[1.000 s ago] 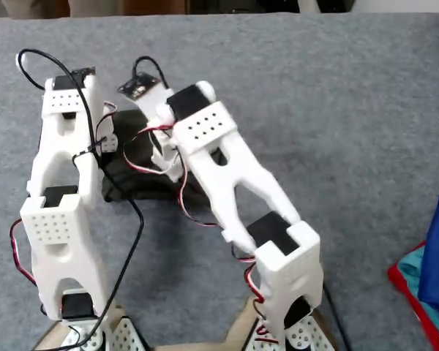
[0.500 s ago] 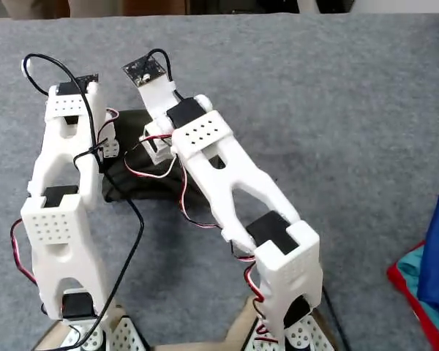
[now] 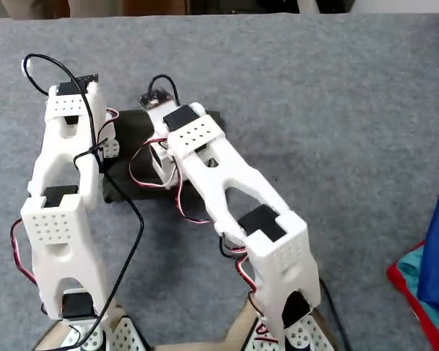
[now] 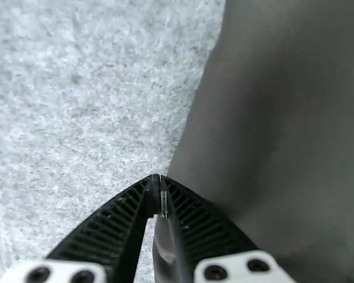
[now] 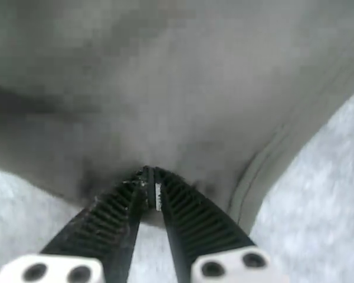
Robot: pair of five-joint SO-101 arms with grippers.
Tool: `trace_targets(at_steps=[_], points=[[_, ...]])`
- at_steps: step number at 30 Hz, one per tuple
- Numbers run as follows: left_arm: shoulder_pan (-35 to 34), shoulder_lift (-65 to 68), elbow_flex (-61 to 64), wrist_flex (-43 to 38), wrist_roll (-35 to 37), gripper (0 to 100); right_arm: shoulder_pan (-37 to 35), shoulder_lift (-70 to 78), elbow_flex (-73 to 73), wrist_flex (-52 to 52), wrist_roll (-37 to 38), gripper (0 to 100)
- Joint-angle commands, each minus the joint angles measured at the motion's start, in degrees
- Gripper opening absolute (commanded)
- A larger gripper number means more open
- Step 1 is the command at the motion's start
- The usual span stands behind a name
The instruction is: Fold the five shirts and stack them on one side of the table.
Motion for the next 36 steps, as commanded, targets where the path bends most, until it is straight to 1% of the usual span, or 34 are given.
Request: trace_targets(at_steps=[1,7,12,16,21,25,29,31,34,36], points=[[-0.5,-3.8,-0.4,-0.4,-0.3,2,0.5,-0.1,0.5,5.0,-0.4,1.9],[-0.5,-3.7,0.0,-2.4,-0.3,2,0.5,2.2,7.1,3.7,-0.4,1.9],[-0.6,-3.7,0.0,-2.4,-0.3,2,2.0,2.7,7.1,1.8,-0.1,0.5],[-0.7,-3.7,0.0,-2.0,-0.3,2,4.5,2.5,1.7,1.4,0.0,0.5],[-1.6,-4.4,-0.5,-1.5,0.1,2,6.2,2.5,-9.1,1.4,0.1,0.5],[-1.8,-4.3,-6.4,3.2,0.1,2,6.1,2.6,-16.7,-1.1,0.1,0.5],[-2.9,-4.3,-12.4,6.1,0.1,2,6.1,2.2,-18.8,-0.8,0.1,0.5],[-4.0,-4.2,-16.2,7.6,0.1,2,6.3,2.2,-19.3,1.4,0.3,0.5],[-4.9,-3.9,-20.7,9.6,0.1,2,6.3,2.2,-21.3,6.2,4.6,0.5],[-4.3,-3.8,-21.7,10.4,0.1,2,6.4,2.2,-23.6,8.1,5.9,0.5]])
